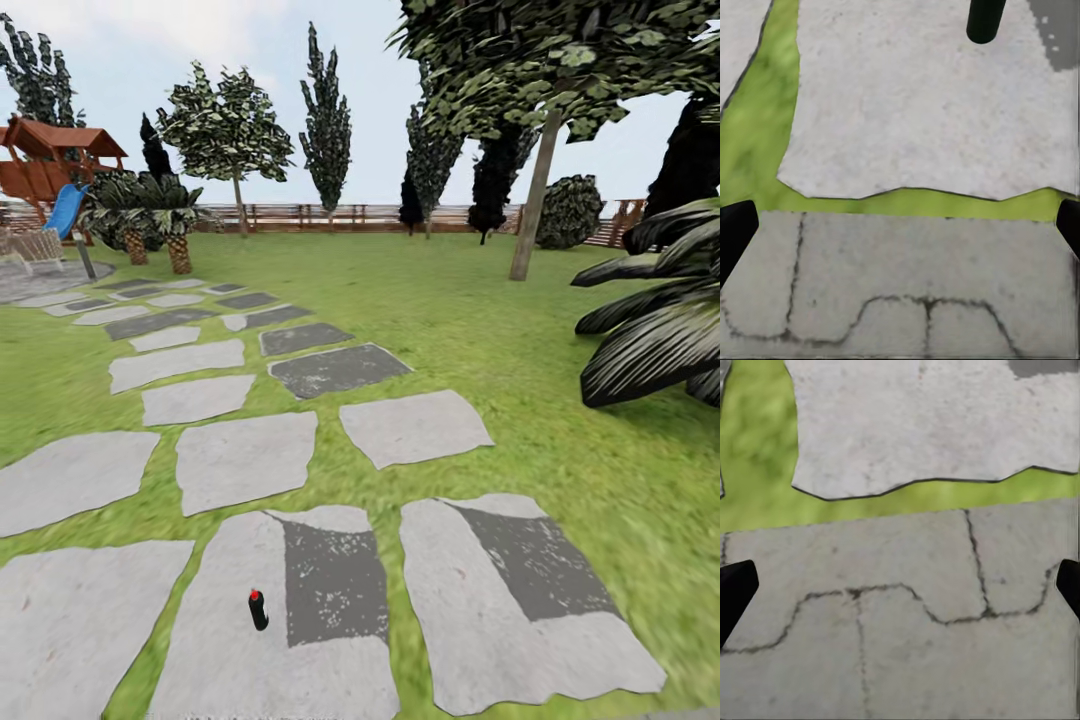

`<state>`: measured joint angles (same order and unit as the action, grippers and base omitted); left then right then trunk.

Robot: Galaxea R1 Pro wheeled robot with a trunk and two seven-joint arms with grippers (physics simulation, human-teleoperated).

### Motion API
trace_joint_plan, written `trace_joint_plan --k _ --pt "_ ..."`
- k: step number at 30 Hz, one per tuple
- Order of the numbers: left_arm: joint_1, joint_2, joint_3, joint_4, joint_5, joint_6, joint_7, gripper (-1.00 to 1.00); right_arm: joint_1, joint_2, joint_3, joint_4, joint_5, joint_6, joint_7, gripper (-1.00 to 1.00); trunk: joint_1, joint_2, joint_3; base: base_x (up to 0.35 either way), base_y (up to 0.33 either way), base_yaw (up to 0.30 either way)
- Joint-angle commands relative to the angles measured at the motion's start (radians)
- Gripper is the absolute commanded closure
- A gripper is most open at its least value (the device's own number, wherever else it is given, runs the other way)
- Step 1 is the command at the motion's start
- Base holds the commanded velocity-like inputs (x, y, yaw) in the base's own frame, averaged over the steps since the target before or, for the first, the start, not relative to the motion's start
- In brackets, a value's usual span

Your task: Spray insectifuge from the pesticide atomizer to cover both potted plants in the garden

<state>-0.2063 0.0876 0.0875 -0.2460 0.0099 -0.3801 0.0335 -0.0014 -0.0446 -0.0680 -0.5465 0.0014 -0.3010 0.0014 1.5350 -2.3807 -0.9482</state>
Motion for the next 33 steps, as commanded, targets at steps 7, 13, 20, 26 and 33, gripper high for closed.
trace_joint_plan --k 7,13,20,26,33 --pt "-0.001 0.000 0.002 0.001 0.001 -0.004 0.000 -1.00 0.000 0.000 -0.001 0.000 0.000 -0.003 0.000 -1.00 0.000 0.000 -0.006 0.000 -0.276 0.255" --pt "-0.001 0.000 0.002 0.001 0.001 -0.004 0.000 -1.00 0.000 0.000 0.000 0.000 0.000 -0.003 0.000 -1.00 0.000 0.000 -0.011 0.000 -0.276 0.234" --pt "-0.001 0.000 0.002 0.001 0.001 -0.003 0.000 -1.00 0.000 0.000 -0.001 -0.001 0.000 -0.003 0.000 -1.00 0.000 0.000 -0.016 0.000 -0.224 0.152" --pt "0.000 -0.001 0.001 0.002 0.001 -0.005 0.000 -1.00 0.000 -0.004 -0.003 -0.003 0.000 -0.004 -0.005 -1.00 0.000 0.000 -0.016 0.000 -0.107 0.006" --pt "-0.001 -0.002 0.000 0.001 0.001 -0.005 -0.001 -1.00 0.000 -0.010 -0.004 -0.003 0.000 -0.004 -0.006 -1.00 0.000 0.000 -0.016 0.000 0.000 0.000"
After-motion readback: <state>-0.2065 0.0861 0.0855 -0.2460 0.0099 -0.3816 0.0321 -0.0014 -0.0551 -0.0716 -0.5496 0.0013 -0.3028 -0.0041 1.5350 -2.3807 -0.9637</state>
